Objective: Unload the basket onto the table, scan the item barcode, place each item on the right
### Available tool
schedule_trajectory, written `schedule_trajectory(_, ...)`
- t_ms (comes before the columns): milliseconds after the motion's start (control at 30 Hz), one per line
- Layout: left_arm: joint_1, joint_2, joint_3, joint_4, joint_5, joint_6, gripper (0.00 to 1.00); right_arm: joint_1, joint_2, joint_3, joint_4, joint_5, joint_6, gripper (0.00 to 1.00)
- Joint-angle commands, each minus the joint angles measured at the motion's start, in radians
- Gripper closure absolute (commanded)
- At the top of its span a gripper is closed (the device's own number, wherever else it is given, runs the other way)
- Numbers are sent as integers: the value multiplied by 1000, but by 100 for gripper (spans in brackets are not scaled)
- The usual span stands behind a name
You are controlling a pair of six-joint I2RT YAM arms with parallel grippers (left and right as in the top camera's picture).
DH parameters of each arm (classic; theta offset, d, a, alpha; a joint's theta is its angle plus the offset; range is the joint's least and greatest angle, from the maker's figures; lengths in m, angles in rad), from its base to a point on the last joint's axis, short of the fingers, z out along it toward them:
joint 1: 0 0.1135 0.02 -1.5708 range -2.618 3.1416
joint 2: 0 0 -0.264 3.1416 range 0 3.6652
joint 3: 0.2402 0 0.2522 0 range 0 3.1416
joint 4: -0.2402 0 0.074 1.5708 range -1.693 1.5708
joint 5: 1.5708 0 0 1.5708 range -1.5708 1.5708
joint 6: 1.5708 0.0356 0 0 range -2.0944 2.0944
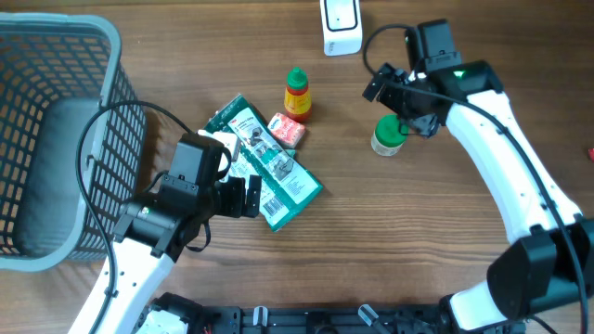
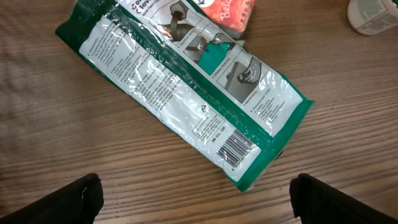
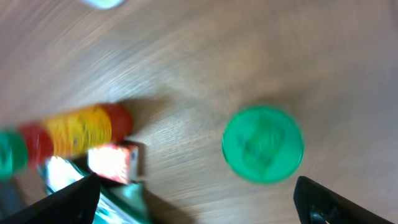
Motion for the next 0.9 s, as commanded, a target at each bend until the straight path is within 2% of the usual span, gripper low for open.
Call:
schedule_trajectory(0, 6, 0, -3, -1, 15, 16, 0, -2, 29, -10, 10, 24, -594, 0)
schedule_trajectory(100, 6, 0, -3, -1, 15, 16, 0, -2, 65, -10, 18, 26, -721, 0)
schedule_trajectory(500, 6, 0, -3, -1, 15, 16, 0, -2, 181, 20, 41, 23, -681, 0)
schedule_trajectory(633, 6, 0, -3, -1, 15, 16, 0, -2, 270, 132, -6, 23, -634, 0)
schedule_trajectory(867, 6, 0, -3, -1, 15, 16, 0, -2, 465, 478, -288, 45, -636, 1)
